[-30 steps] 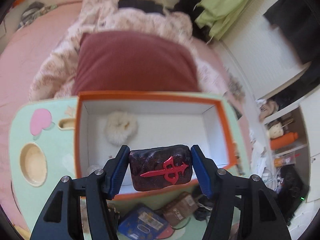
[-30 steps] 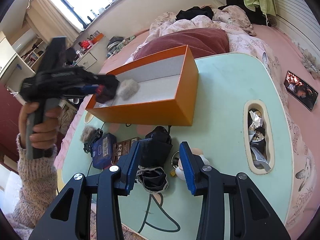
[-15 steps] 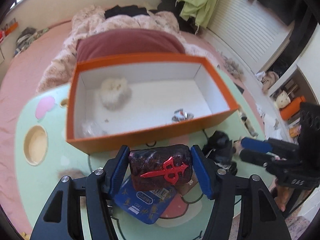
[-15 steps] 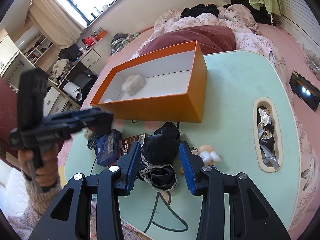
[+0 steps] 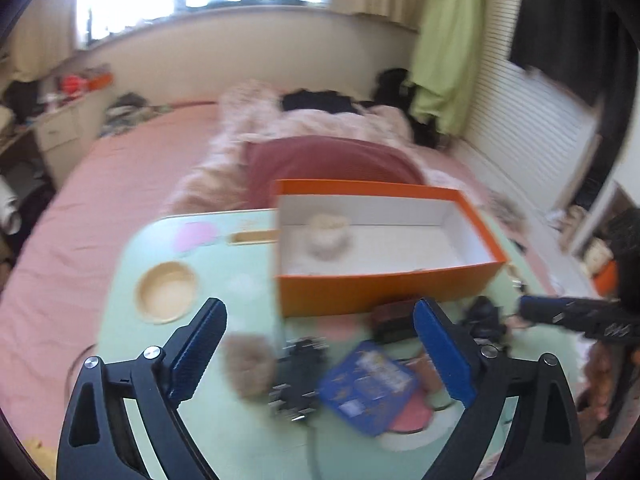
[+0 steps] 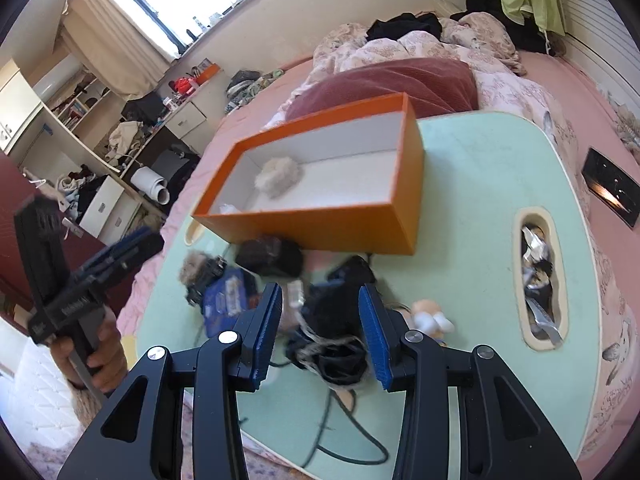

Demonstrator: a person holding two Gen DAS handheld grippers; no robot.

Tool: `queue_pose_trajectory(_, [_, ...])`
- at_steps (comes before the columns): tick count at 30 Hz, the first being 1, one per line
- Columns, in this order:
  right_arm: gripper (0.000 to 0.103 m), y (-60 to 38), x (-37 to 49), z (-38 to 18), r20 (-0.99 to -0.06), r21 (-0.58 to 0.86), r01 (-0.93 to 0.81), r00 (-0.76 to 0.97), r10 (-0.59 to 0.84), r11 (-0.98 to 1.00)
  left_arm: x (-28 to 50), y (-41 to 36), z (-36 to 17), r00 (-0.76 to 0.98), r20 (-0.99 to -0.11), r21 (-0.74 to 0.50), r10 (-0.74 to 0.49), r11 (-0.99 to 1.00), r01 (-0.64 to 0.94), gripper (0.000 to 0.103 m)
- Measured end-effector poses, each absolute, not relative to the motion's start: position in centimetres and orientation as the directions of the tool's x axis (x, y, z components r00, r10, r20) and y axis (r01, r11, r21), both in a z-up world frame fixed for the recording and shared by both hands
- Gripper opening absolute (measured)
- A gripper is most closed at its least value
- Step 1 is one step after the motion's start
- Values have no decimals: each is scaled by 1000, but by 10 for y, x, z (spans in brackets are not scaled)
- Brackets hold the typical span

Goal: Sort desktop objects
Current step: 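Lift the dark packet out and set it on the table with the left gripper, then grasp the white fluffy ball in the box with the right gripper and lift it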

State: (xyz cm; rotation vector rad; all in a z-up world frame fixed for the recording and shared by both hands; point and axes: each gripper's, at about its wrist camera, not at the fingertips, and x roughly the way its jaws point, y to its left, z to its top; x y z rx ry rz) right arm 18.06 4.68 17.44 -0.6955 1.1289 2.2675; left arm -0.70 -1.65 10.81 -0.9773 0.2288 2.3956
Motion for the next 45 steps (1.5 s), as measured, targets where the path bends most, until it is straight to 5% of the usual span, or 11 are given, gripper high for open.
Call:
queue_pose_trajectory(8, [54, 95, 76, 217, -665, 606, -611, -741, 97, -509, -4, -52, 76, -555, -743, -76, 374, -871, -485, 95])
queue_pose_trajectory(13, [54, 144, -15, 186, -824, 471, -740, -563, 59, -479, -5, -59, 75, -574, -737, -65, 356, -883, -465, 95])
queue_pose_trajectory(19, [55, 175, -50, 148, -870, 455, -805, -493, 3, -380, -8, -68, 78, -574, -727, -100, 377, -885, -454, 95])
queue_pose_trajectory(22, [42, 167, -57, 151, -909, 354, -815, -415, 35, -459, -9, -66, 80, -577, -725, -98, 377, -885, -455, 95])
queue_pose_trajectory(31, [42, 140, 19, 210, -786, 475, -697, -611, 98, -537, -8, -76, 95, -619, -697, -83, 361, -899, -431, 95])
queue_pose_trajectory(37, [42, 77, 86, 246, -743, 412, -639, -648, 167, -650, -12, -77, 101, -614, -693, -110, 378, -897, -429, 95])
queue_pose_trajectory(45, [42, -7, 118, 192, -784, 379, -567, -616, 71, -731, -20, -36, 123, -610, -692, -37, 386, -863, -504, 95])
